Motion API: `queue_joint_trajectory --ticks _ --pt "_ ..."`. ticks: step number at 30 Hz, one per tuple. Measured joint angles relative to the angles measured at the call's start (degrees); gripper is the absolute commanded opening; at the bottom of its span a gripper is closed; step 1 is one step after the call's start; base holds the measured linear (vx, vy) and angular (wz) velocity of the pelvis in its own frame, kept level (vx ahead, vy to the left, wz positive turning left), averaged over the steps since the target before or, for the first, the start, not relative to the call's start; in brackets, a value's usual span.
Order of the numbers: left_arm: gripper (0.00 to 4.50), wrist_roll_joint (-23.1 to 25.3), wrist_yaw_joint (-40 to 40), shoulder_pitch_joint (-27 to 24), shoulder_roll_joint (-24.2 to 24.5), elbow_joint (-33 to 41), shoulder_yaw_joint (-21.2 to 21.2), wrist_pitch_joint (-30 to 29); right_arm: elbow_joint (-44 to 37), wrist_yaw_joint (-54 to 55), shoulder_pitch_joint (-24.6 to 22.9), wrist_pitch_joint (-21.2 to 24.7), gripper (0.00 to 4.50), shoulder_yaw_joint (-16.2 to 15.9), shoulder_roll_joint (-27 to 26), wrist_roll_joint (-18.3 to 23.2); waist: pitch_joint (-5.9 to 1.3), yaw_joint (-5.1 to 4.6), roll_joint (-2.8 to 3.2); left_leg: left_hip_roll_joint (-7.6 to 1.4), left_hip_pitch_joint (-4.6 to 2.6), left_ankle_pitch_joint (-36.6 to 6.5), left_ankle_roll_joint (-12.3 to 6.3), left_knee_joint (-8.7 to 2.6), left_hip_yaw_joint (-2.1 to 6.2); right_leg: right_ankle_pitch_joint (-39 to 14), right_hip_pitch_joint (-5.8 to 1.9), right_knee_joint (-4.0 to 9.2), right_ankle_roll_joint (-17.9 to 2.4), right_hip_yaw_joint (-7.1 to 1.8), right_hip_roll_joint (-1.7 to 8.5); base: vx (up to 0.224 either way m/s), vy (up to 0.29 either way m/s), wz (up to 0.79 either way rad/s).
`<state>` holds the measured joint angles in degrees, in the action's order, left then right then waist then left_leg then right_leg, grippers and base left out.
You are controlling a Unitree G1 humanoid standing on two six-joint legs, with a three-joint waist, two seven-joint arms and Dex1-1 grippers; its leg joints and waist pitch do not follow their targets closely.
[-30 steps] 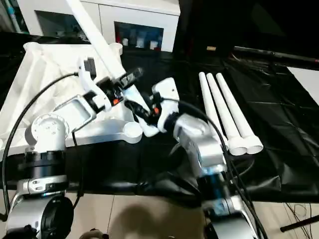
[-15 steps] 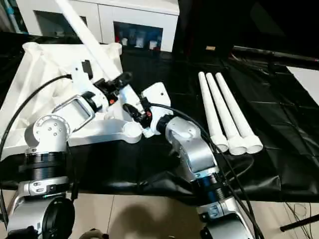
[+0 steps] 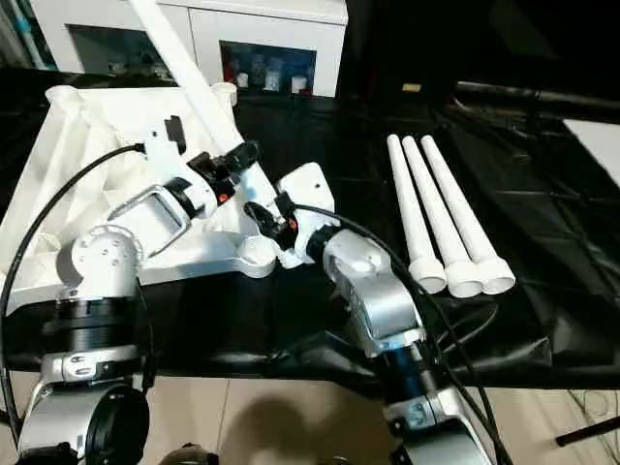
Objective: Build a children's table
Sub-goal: Pick table leg
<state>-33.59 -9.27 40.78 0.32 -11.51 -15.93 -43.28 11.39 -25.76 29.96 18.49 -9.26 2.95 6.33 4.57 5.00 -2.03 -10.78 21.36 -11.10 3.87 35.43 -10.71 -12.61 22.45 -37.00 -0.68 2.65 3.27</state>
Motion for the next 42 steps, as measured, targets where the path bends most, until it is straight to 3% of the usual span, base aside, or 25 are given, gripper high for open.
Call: queue_joint_trajectory --ticks 7,11,16,19,24,29,35,42 --pt "1.88 0.2 -4.8 0.6 4.2 -1.0 0.0 2.5 -4.3 -7.9 0.9 4.1 3.06 5.1 4.0 8.5 0.03 0.08 0.12 0.01 0.02 0.0 -0.02 0.00 0.00 0.0 0.01 0.02 0.0 -0.01 -0.01 0.000 0.000 0.00" --pt "1.88 0.8 -11.0 1.3 8.5 -2.1 2.4 2.9 -5.7 -15.7 2.0 10.4 3.09 9.0 9.1 15.9 0.00 0.44 0.05 0.01 0.01 0.0 -0.04 0.01 -0.01 0.0 -0.03 0.02 0.0 -0.01 0.00 0.000 0.000 0.00" --pt "1.88 -0.7 -20.3 1.5 12.7 -1.9 5.4 -0.7 -2.4 -22.2 6.2 15.8 3.09 11.4 15.1 19.3 -0.01 0.31 0.04 0.01 0.00 0.1 -0.13 0.01 -0.04 0.0 0.02 -0.04 0.0 -0.01 0.01 0.000 0.000 0.00" --pt "1.88 -3.8 -26.0 1.5 13.8 1.4 8.0 -4.3 -1.6 -26.3 7.3 19.2 3.09 11.2 16.9 21.2 -0.01 0.35 0.04 0.00 0.04 0.1 -0.20 0.00 -0.06 0.0 0.06 -0.03 0.0 0.00 0.01 0.000 0.000 0.00" --pt "1.88 -6.7 -29.4 2.7 13.4 3.4 8.7 -5.8 -1.9 -31.5 7.7 23.5 3.09 9.4 18.0 24.7 -0.02 0.33 -0.02 0.00 0.04 0.2 -0.39 0.00 -0.09 0.0 0.06 -0.04 -0.1 -0.01 0.01 0.000 0.000 0.00" --pt "1.88 -6.6 -29.4 3.7 13.5 3.4 9.1 -5.8 -2.2 -33.6 8.1 24.7 3.09 6.8 18.5 25.0 -0.01 0.37 -0.20 -0.01 0.02 0.2 -0.40 0.01 -0.10 0.0 0.04 -0.07 0.0 0.00 0.01 0.000 0.000 0.00" --pt "1.88 -6.5 -29.4 3.8 14.4 4.8 9.9 -6.0 -1.2 -32.8 9.5 24.8 3.09 6.1 18.0 23.5 -0.02 0.55 -0.40 -0.01 0.07 0.2 -0.41 0.00 -0.11 0.0 0.07 -0.04 0.0 0.00 0.02 0.000 0.000 0.00" --pt "1.88 -1.9 -24.7 4.3 14.6 5.6 12.0 -6.1 0.7 -31.1 10.4 24.9 3.09 4.8 17.8 22.5 -0.01 0.88 -0.43 -0.01 0.07 0.3 -0.41 0.01 -0.11 0.0 0.08 -0.06 0.0 0.00 0.03 0.000 0.000 0.00"
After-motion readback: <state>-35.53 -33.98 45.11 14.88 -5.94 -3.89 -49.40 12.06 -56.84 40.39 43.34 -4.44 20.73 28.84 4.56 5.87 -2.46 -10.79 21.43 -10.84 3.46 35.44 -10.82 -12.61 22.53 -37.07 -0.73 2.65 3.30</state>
